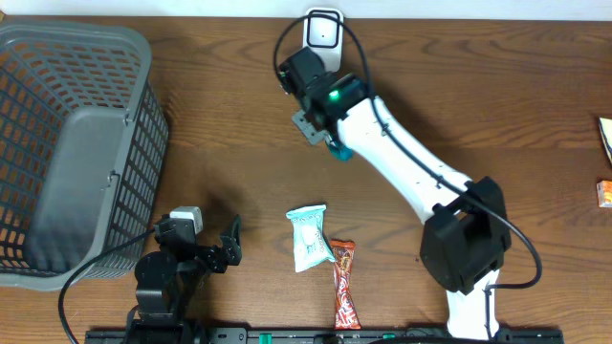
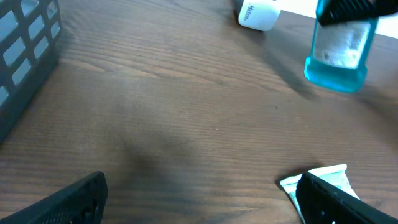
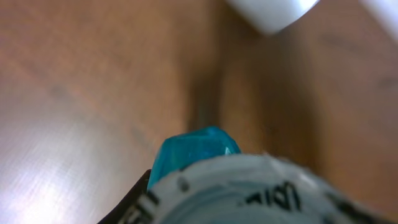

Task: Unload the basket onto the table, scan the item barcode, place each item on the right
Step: 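Hold the Listerine bottle against the white scanner with the right gripper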

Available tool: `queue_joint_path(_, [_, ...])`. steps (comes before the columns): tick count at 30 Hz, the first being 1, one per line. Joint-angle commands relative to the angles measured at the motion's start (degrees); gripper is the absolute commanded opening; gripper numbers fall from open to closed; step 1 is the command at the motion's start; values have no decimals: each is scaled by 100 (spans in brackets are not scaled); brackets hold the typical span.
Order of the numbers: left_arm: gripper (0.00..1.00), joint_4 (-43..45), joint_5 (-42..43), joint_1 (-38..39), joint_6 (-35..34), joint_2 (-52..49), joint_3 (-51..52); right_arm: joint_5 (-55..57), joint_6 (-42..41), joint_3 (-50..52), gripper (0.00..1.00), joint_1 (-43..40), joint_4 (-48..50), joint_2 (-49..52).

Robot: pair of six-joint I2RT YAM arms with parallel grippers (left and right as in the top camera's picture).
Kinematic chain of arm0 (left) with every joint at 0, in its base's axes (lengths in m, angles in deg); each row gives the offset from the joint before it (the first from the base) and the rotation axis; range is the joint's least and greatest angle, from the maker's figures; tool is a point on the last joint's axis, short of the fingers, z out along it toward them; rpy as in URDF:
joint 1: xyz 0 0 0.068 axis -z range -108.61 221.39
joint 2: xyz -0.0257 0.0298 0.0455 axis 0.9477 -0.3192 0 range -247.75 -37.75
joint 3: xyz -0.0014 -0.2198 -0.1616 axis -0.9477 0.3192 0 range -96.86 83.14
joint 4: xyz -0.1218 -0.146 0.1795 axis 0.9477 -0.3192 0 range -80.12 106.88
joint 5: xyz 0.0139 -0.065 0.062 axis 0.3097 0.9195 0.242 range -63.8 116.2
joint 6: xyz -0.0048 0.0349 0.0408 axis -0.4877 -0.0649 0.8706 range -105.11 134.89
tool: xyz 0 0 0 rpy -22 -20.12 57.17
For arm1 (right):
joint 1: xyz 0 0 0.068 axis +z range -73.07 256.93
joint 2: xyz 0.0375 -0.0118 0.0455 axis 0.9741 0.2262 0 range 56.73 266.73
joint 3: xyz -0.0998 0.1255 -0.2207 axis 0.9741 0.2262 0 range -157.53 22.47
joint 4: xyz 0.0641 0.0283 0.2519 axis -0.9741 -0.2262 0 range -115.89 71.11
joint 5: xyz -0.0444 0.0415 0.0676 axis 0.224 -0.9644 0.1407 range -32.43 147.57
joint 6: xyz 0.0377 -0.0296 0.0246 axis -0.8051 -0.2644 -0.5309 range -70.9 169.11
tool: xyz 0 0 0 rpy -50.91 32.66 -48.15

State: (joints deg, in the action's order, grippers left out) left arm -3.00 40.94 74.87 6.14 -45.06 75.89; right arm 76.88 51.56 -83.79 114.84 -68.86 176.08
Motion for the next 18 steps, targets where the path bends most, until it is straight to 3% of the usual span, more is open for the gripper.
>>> queue_joint_path(1, [96,-111,26,20,-7,22,26,1882,-133,-168,14,90,468,127])
queue_joint_path(4, [96,-111,26,20,-9,22,28,2546,149,-168,8,74,1167,302])
queue_joint_path(9, [96,-111,24,17,-9,22,26,3270,1349,-170,12,26,2557,713])
queue_joint_path(14, [96,-111,26,20,-9,22,28,4116,3453,-175,17,2,5123,1410])
queue_joint_path(18, [96,-111,26,20,-9,22,28,4186,5246,-363,18,-76,7178,2087])
